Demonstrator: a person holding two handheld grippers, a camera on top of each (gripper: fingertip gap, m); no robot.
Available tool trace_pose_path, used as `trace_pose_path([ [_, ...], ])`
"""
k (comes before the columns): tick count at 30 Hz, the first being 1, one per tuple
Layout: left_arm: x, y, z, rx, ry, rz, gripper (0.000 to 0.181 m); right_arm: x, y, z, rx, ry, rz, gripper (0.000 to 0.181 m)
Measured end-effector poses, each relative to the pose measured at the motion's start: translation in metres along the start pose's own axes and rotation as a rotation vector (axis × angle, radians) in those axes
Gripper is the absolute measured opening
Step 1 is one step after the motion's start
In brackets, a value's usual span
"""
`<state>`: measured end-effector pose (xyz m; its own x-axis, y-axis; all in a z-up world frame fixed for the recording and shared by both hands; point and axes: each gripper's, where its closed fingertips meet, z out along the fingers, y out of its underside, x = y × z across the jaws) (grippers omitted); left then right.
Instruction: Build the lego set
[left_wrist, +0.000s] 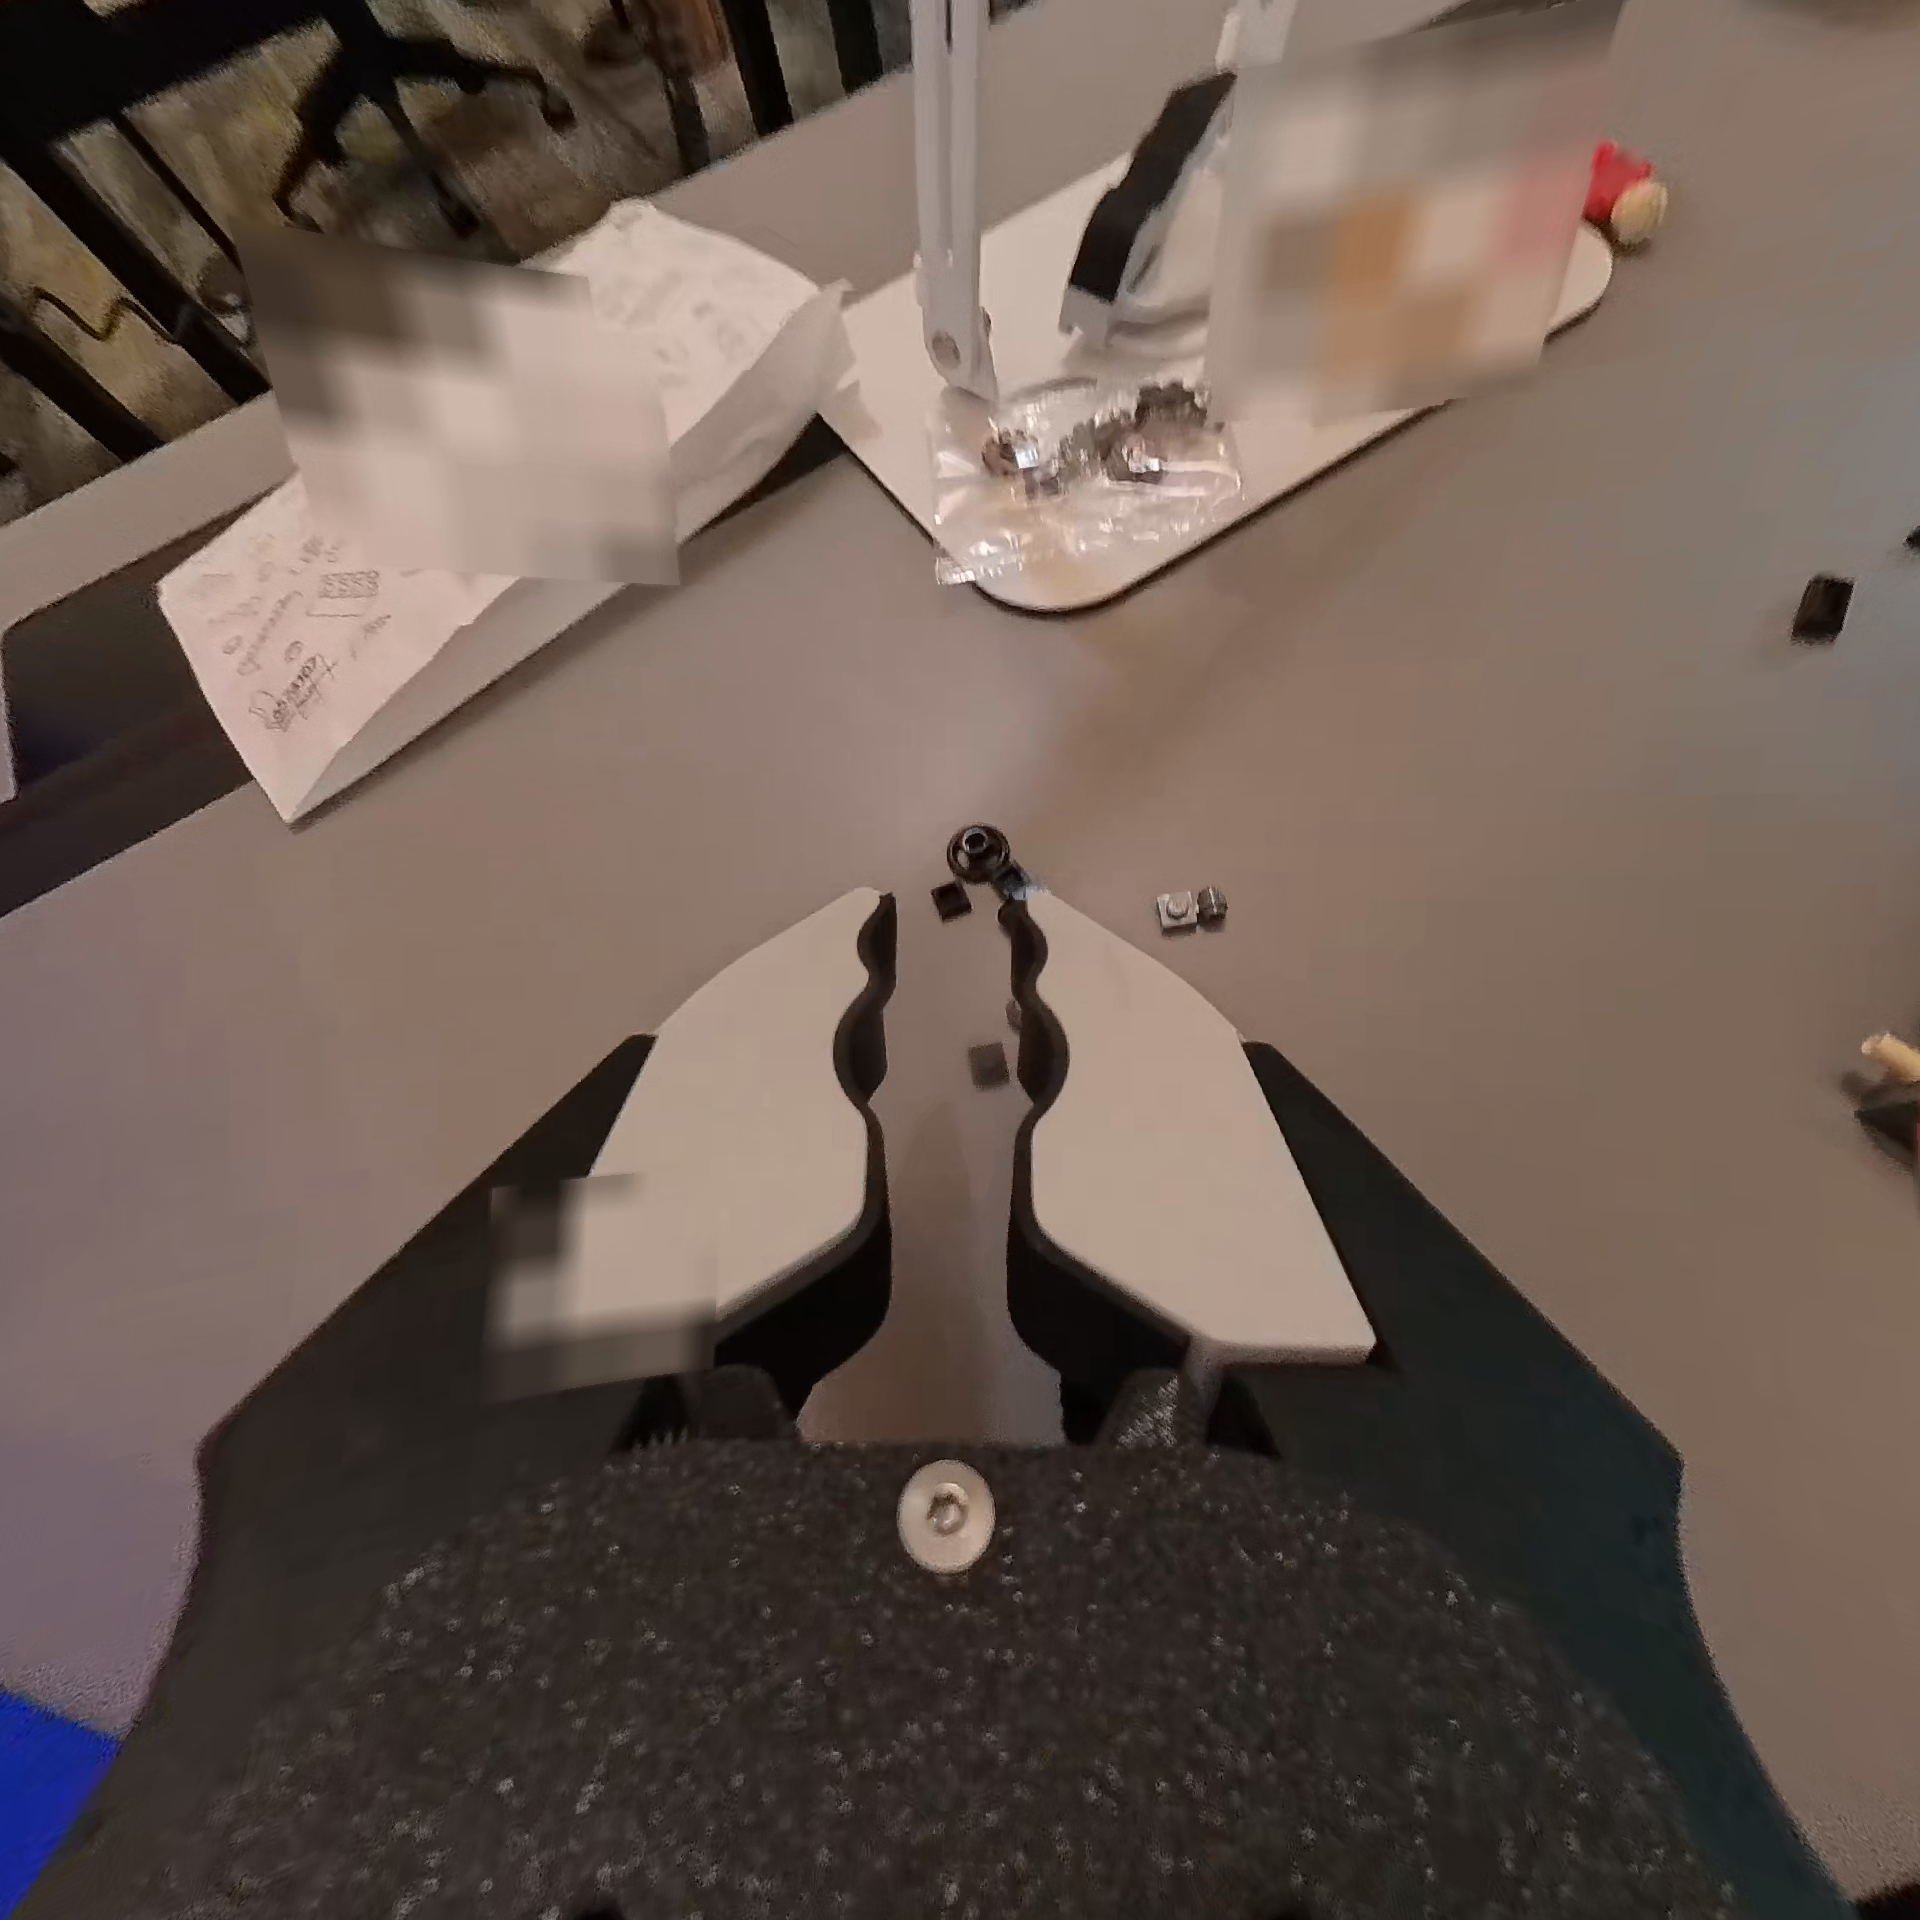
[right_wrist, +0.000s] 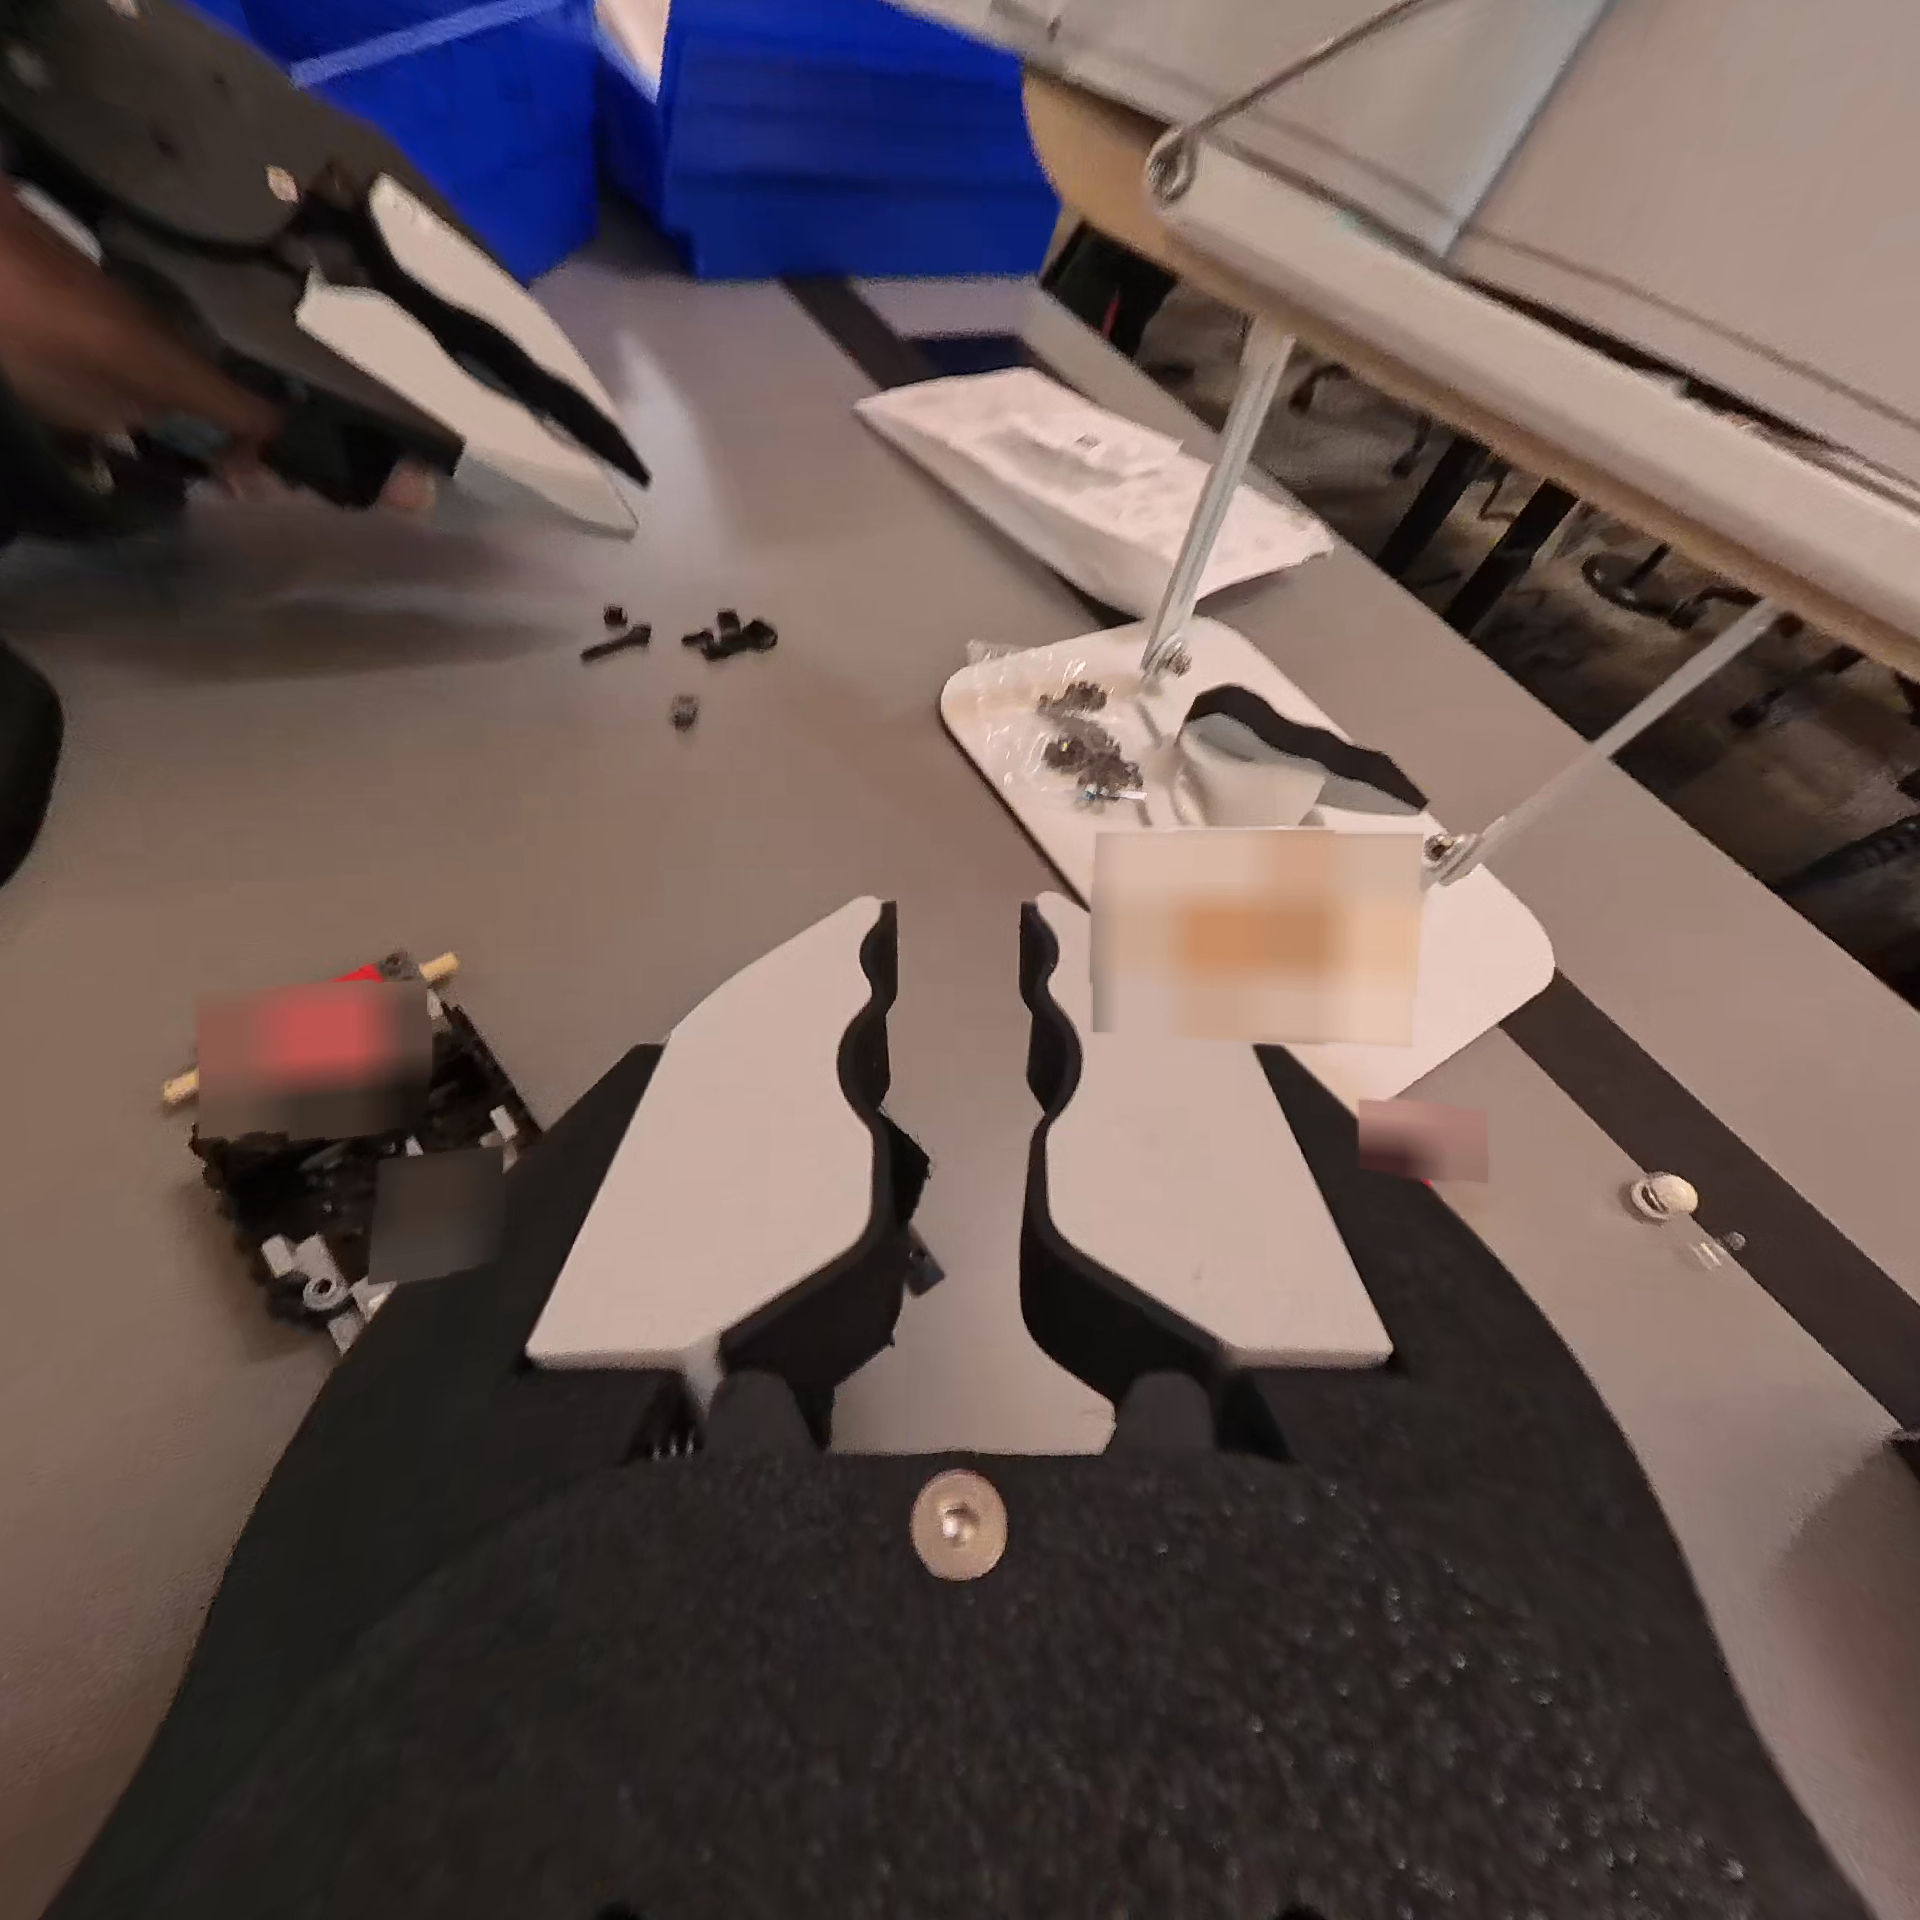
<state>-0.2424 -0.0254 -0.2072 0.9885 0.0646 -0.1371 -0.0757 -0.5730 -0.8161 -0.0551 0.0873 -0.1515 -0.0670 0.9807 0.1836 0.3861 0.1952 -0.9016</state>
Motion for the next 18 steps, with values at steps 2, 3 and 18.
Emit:
trace_pose_path([
  [2, 0.001, -0.003, 0.0, 0.049, 0.0, -0.011, 0.02, 0.006, -0.007, -0.003, 0.067, 0.019, 0.029, 0.021],
  [3, 0.0, -0.002, 0.0, 0.053, -0.001, 0.002, 0.02, 0.01, -0.009, -0.005, 0.092, 0.034, 0.039, 0.021],
  [18, 0.009, 0.048, 0.006, -0.216, 0.184, -0.018, 0.017, 0.017, 0.007, 0.0, 0.068, 0.039, 0.037, 0.018],
])
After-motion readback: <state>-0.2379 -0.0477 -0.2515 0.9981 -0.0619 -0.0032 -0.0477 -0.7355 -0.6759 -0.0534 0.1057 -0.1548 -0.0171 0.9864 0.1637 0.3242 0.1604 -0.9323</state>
